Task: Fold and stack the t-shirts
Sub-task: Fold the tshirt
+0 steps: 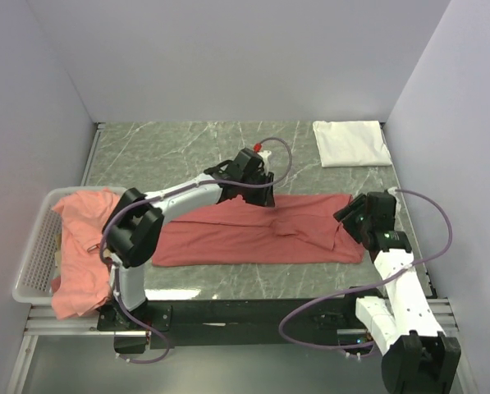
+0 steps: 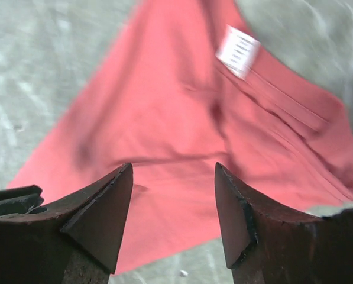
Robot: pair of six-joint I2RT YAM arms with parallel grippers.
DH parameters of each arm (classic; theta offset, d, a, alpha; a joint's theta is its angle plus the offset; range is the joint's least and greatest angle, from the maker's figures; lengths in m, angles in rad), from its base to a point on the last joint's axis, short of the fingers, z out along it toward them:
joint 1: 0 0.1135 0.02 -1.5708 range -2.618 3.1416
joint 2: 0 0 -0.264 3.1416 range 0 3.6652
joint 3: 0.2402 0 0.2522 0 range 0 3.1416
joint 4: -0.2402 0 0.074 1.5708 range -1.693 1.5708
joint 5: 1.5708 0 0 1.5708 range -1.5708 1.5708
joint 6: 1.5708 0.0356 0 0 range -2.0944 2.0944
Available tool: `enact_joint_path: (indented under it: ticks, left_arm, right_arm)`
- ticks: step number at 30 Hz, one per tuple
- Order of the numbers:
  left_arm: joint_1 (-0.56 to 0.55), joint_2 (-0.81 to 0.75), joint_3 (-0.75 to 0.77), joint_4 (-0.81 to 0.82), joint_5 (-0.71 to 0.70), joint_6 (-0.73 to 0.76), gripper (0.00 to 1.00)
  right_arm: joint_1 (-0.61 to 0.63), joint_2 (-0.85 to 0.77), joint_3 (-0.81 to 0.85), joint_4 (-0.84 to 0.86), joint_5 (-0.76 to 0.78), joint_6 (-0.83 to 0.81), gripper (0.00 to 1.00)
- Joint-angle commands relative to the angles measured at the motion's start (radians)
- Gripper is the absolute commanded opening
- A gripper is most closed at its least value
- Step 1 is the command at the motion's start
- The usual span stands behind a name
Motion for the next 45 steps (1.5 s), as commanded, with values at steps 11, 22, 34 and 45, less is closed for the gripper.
enact_joint_path:
  ticks: [11, 22, 34, 45]
  left_arm:
    - [-0.101, 0.036, -0.062, 0.193, 0.123, -0.201, 0.21]
    - [-0.092, 0.122, -0.086, 0.135, 0.007, -0.244, 0.11]
    - [-0.014, -0.115, -0.149, 0.053, -0.081, -0.259, 0.19]
    - [0.305, -0.496, -0.539, -0.164, -0.506, -0.589, 0.38]
  right_arm:
    - [0.219, 0.241, 0.009, 0.247, 0.01, 0.167, 0.65]
    - [0.161, 0.246, -0.168, 0.323, -0.002, 0.213, 0.66]
    - [0.058, 0.166, -0.104, 0.219, 0.0, 0.117, 0.66]
    - [0.188, 0.215, 0.105, 0.141, 0.039, 0.009, 0.66]
